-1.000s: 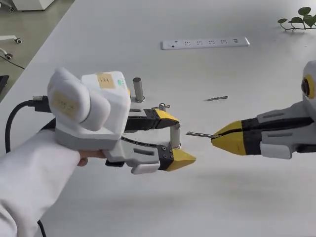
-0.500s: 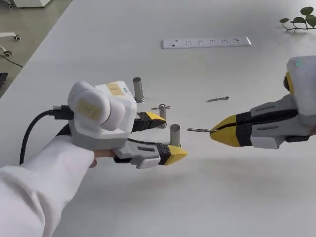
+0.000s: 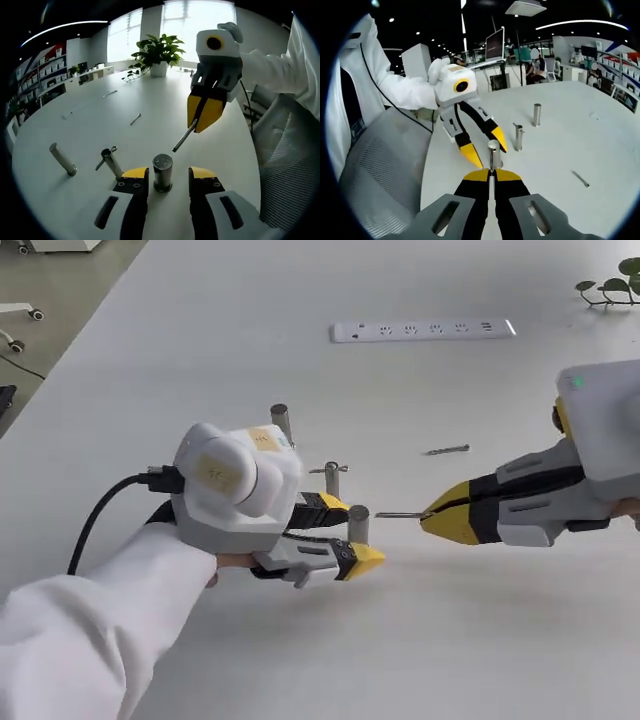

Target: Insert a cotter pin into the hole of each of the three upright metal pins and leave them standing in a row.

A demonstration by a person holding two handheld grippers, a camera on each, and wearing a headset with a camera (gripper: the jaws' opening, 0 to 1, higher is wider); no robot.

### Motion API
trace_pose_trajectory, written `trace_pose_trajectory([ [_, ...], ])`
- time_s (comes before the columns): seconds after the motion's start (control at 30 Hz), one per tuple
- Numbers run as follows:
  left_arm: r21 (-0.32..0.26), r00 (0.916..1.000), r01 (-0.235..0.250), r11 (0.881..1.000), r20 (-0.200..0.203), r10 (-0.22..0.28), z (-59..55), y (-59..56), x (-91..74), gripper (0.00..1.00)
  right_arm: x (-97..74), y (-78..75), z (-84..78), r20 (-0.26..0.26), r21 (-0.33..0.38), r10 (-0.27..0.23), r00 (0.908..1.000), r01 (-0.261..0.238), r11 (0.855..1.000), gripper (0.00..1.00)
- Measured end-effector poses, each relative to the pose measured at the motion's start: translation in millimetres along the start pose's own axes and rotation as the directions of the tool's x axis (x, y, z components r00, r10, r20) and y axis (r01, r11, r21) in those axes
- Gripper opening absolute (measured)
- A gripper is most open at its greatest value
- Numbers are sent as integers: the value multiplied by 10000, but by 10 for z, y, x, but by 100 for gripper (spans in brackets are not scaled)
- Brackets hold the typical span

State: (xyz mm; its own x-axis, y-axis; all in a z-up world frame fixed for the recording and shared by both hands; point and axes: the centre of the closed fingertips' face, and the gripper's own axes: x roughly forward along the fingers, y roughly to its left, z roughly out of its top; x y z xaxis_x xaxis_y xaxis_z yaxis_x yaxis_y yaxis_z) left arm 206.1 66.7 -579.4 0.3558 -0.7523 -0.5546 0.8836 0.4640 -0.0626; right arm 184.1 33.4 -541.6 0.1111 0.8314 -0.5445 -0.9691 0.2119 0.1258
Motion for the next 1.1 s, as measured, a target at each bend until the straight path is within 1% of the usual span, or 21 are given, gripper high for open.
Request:
trace_pose_trajectory([
  [0.07,-7,10000,16,10000,5,-16,-5,15,10,29,13,-5,0,-20,-44,47,10000,-48,10000,0],
  [0.17,-47,10000,48,10000,64,-47,0,24,19,24,26,-16,1,-47,-43,83,10000,-83,10000,0],
  [0.23,-51,10000,12,10000,77,-12,-1,39,26,20,30,-19,5,-42,-60,99,9999,-99,9999,0],
  [0.3,-206,9999,-10,9998,113,13,-3,52,34,14,33,-21,7,-36,-76,107,9999,-108,9999,0],
  [0.33,-134,9999,-29,9999,135,31,2,60,34,12,37,-25,4,-57,-112,104,9999,-105,9999,0],
  [0.4,-267,9999,20,9996,136,-17,-3,56,36,12,46,-27,-4,-106,-140,107,9999,-109,9998,0],
  [0.5,-267,9998,45,9996,174,-40,-2,46,36,12,54,-20,-21,-182,-181,150,9997,-153,9997,0],
  [0.73,-170,9997,96,9998,222,-93,2,30,34,12,72,-19,-42,-317,-316,209,9993,-219,9993,0],
  [0.9,-43,9998,125,9999,160,-124,-6,30,37,12,94,-43,-61,-442,-416,191,9988,-209,9989,0],
  [1.1,-63,9998,152,9999,134,-152,-16,38,38,12,63,-8,-11,-304,-443,197,9993,-211,9988,0],
])
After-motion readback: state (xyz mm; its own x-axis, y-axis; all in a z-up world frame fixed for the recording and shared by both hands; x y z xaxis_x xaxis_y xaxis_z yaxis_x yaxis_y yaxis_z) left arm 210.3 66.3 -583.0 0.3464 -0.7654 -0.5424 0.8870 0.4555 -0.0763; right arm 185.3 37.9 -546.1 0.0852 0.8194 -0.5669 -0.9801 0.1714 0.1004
